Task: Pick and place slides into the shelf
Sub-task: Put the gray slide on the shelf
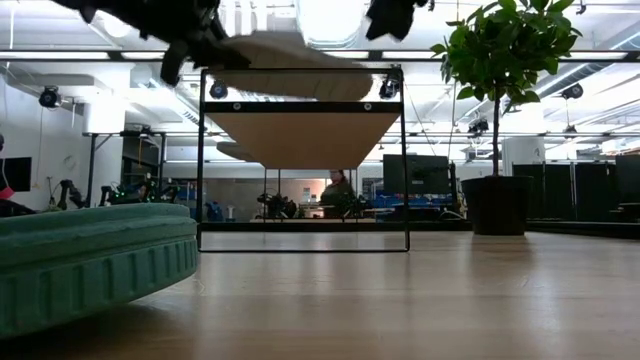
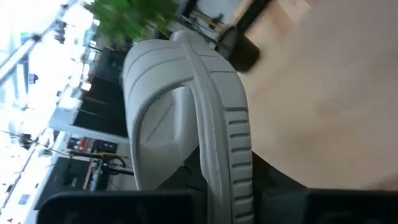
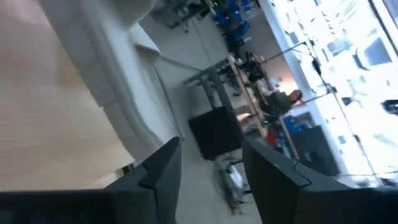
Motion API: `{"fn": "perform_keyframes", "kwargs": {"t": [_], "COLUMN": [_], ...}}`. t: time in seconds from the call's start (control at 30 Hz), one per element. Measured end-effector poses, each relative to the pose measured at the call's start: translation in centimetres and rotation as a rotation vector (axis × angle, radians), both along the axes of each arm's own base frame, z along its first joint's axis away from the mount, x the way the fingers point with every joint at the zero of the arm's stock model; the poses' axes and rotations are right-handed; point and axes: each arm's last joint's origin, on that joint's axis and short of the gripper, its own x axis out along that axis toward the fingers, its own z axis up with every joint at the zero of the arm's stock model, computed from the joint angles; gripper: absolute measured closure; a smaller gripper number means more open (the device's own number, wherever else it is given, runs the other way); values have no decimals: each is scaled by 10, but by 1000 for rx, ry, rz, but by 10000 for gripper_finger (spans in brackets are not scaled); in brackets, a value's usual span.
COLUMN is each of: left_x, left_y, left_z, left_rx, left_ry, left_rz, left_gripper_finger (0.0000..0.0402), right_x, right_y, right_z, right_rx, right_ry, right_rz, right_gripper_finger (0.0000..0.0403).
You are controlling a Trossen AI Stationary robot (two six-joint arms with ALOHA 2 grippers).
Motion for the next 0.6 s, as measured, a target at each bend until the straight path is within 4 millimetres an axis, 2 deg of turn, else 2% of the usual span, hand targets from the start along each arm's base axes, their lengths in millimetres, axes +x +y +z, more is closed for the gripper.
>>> {"fn": "perform_keyframes", "kwargs": {"t": [0.3,0.43,0.6], "left_x": [-8,-8,-9], "left_y": [-2,-2,4], "left_z": [-31,-39,-45], "left_rx": [38,96,144], "left_ry": [54,42,47], "left_rz": [-49,-64,-42], "left_gripper_finger": [385,385,386], "right_x": [-46,-56,-56], "right_y": [9,9,10], "right_z": [30,36,37], "right_rx": [205,341,370], "right_ry": [-190,-232,-230], "right_rz": [81,177,203], "right_gripper_finger": [250,257,263]}}
